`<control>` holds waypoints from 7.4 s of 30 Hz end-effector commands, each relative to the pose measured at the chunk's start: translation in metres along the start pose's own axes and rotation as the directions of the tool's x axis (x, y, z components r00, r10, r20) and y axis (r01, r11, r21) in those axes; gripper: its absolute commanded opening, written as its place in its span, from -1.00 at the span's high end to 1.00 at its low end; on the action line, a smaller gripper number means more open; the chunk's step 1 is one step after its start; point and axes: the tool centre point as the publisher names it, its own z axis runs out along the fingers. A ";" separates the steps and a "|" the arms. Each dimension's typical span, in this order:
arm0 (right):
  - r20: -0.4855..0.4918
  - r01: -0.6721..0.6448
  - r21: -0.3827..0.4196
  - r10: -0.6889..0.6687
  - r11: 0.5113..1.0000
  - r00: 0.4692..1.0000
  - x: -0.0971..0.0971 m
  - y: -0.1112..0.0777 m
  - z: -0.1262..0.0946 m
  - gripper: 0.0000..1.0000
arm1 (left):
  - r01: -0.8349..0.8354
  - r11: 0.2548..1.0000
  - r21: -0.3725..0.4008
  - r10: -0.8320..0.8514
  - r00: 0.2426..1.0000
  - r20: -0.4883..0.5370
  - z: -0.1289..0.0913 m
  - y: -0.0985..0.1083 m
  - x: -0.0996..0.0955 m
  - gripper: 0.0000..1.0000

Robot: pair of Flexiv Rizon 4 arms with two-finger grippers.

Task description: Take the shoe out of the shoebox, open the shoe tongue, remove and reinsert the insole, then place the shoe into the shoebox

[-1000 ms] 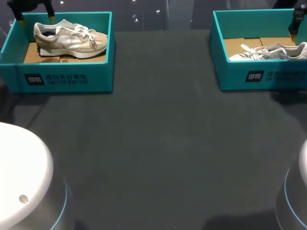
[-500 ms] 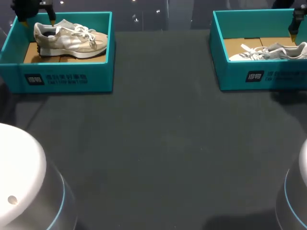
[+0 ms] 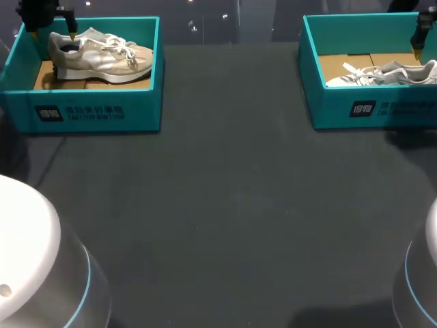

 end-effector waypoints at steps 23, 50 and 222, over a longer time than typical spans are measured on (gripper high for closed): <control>0.001 -0.001 -0.001 0.001 1.000 1.000 0.000 0.000 0.000 -1.00 | -0.073 0.993 0.094 0.076 0.997 -0.025 0.038 0.008 0.012 -0.89; 0.001 -0.001 -0.001 0.001 1.000 1.000 0.000 0.000 0.000 -1.00 | -0.035 0.987 0.158 0.044 0.998 -0.055 0.065 -0.001 0.015 -0.57; 0.001 -0.001 -0.001 0.001 1.000 1.000 0.000 0.000 0.000 -1.00 | -0.135 0.983 0.127 0.154 0.977 -0.147 -0.153 -0.455 -0.225 1.00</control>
